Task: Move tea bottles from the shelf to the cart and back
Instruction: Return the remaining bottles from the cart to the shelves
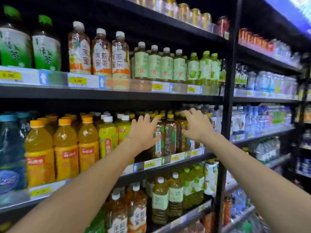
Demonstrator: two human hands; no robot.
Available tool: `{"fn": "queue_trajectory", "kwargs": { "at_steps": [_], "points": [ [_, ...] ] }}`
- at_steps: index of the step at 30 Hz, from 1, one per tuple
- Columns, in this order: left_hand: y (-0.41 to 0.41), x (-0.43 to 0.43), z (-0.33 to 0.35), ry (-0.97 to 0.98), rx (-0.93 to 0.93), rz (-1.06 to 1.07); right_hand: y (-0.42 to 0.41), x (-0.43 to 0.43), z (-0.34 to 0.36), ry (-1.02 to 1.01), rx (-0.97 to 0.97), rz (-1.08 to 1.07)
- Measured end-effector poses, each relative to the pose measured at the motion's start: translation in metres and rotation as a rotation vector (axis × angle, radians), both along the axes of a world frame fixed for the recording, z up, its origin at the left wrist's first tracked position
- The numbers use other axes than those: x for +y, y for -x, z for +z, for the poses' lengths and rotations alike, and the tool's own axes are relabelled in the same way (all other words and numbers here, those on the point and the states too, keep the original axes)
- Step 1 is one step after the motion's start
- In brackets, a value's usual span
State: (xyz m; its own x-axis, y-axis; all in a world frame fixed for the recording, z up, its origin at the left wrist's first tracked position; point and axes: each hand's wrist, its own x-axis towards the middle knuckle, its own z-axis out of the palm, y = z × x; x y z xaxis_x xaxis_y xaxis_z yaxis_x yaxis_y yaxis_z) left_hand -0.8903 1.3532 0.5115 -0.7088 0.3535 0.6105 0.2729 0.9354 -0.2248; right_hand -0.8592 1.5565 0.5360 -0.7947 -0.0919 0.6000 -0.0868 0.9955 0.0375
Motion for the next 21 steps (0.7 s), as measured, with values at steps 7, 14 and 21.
{"fn": "queue_trajectory", "kwargs": {
  "at_steps": [7, 14, 21],
  "points": [
    [0.056, 0.016, -0.003, -0.072, 0.025, 0.012, 0.058, 0.016, -0.02, -0.029, -0.083, 0.026],
    [0.095, 0.019, -0.012, -0.136, 0.057, 0.034, 0.104, 0.021, -0.029, 0.045, -0.019, 0.118],
    [0.111, 0.031, -0.019, -0.244, 0.023, 0.037, 0.145, 0.032, -0.012, 0.121, -0.099, 0.338]
  ]
}}
